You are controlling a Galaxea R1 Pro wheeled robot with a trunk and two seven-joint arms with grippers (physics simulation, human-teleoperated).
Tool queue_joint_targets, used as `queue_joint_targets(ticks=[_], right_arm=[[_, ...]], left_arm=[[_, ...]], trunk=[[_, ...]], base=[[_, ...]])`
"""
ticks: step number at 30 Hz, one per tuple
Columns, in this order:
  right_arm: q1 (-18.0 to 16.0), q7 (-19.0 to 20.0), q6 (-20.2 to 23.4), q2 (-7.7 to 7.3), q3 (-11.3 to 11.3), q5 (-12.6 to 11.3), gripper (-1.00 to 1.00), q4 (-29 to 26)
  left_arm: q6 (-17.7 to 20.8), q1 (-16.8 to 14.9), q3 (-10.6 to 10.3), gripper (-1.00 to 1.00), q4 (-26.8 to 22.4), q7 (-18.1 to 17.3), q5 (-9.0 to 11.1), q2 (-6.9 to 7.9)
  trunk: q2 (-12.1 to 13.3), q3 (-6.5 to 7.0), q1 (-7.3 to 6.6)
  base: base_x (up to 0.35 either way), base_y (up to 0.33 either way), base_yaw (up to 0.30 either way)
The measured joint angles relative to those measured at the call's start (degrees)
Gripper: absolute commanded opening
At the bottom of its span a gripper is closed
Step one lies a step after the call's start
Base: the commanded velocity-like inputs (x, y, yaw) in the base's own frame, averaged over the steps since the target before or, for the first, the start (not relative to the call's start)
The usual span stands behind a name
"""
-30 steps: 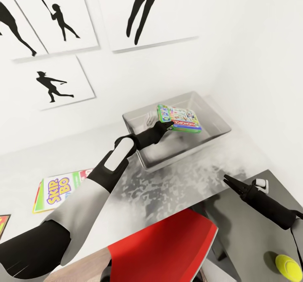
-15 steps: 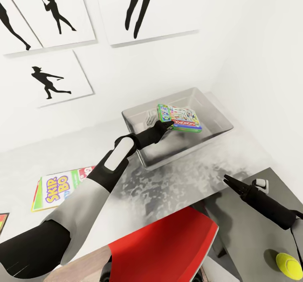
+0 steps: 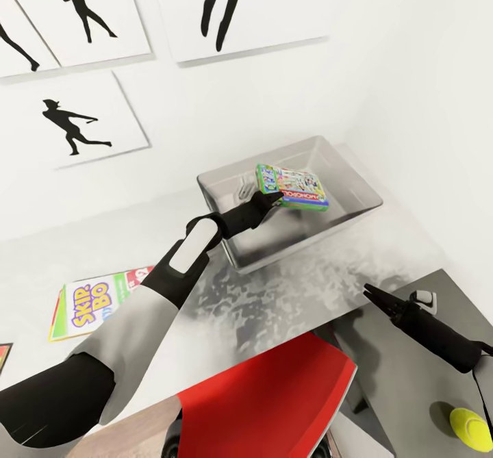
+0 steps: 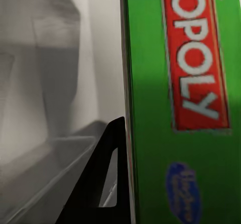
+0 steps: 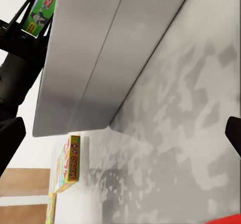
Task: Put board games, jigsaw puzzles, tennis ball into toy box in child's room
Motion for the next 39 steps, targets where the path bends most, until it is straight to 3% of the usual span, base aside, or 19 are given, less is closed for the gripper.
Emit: queue_joint_targets(ticks=[16,39], right_arm=[[0.01,0.0,-0.08,0.0,-0.08,0.0,1.0,0.0],[0.0,0.03,-0.05,0.0,-0.09,-0.01,1.0,0.0]], left_arm=[[0.17,-1.33,0.0,-1.0,-1.51,0.01,0.1,0.0],[0.23,-1.34,-0.09,-1.0,-1.66,0.0,0.14,0.0]], trunk=[[0.0,-1.44,0.0],[0.0,-1.56,0.0]], base=[[0.0,0.0,0.0],[0.0,0.0,0.0]])
